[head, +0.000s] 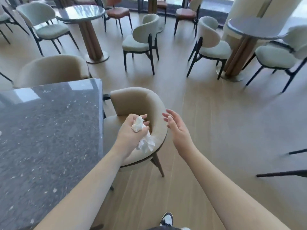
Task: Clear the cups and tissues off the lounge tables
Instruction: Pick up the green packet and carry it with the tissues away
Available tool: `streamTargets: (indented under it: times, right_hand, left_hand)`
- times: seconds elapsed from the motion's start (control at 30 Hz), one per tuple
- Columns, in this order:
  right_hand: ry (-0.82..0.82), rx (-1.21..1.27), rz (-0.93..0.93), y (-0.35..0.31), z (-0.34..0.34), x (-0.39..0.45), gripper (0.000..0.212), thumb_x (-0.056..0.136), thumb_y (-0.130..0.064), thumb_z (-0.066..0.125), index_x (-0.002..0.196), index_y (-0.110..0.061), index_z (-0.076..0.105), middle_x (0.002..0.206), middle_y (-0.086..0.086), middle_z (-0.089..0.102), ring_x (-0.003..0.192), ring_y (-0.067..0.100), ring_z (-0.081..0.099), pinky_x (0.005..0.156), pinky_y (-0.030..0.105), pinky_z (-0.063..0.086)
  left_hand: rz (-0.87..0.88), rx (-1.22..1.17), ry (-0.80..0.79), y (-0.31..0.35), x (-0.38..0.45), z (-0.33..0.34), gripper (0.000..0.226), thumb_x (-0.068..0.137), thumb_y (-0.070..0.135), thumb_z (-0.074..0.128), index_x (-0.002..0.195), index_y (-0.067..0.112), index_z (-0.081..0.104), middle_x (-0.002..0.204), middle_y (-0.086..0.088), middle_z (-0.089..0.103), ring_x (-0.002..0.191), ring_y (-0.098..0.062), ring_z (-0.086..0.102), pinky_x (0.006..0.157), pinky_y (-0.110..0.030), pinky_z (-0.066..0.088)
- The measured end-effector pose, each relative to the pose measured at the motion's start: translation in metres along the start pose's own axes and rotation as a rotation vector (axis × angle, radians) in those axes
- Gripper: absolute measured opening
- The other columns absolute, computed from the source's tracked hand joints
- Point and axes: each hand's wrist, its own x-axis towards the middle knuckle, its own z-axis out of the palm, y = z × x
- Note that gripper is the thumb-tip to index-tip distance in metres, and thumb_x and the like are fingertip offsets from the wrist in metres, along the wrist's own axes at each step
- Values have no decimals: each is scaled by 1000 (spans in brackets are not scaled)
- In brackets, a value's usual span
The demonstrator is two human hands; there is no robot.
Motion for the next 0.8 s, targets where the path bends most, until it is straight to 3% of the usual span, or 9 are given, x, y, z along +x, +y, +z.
streamTargets:
  times: [0.17,0.27,0.4,0.57,0.8]
  right_hand:
    - [104,18,-31,-12,-63,22,38,104,-39,44,140,-30,52,131,-15,63,125,-3,55,108,23,39]
    - [139,21,-32,-12,-89,33,34,107,-33,43,140,-30,51,132,-18,62,128,-6,51,105,16,36]
    - [197,27,-15,-6,-115,47,35,108,-30,42,142,-29,51,135,-18,60,128,-9,49,99,5,38]
    - [270,12,0,0,-143,80,34,108,-26,42,142,-26,51,136,-15,59,128,-9,50,99,3,36]
    - [326,-32,-9,-10,-171,139,35,108,-32,42,142,-32,51,136,-19,59,131,-7,48,98,3,36]
  left_hand:
    - [-1,-17,-125,18,29,59,31,92,-16,52,106,11,58,120,-9,73,109,-17,74,99,-45,57]
    - [11,-8,-188,27,42,88,31,92,-16,50,108,8,61,118,-2,75,111,-11,72,103,-45,56]
    - [7,39,-205,30,69,116,34,84,3,56,108,25,69,124,10,72,120,-14,66,107,-52,52]
    - [65,70,-237,31,122,145,41,74,13,55,99,42,70,128,25,66,105,-5,66,101,-51,52]
    - [105,40,-321,51,199,178,41,75,15,56,99,46,69,128,27,65,112,-19,66,99,-50,55]
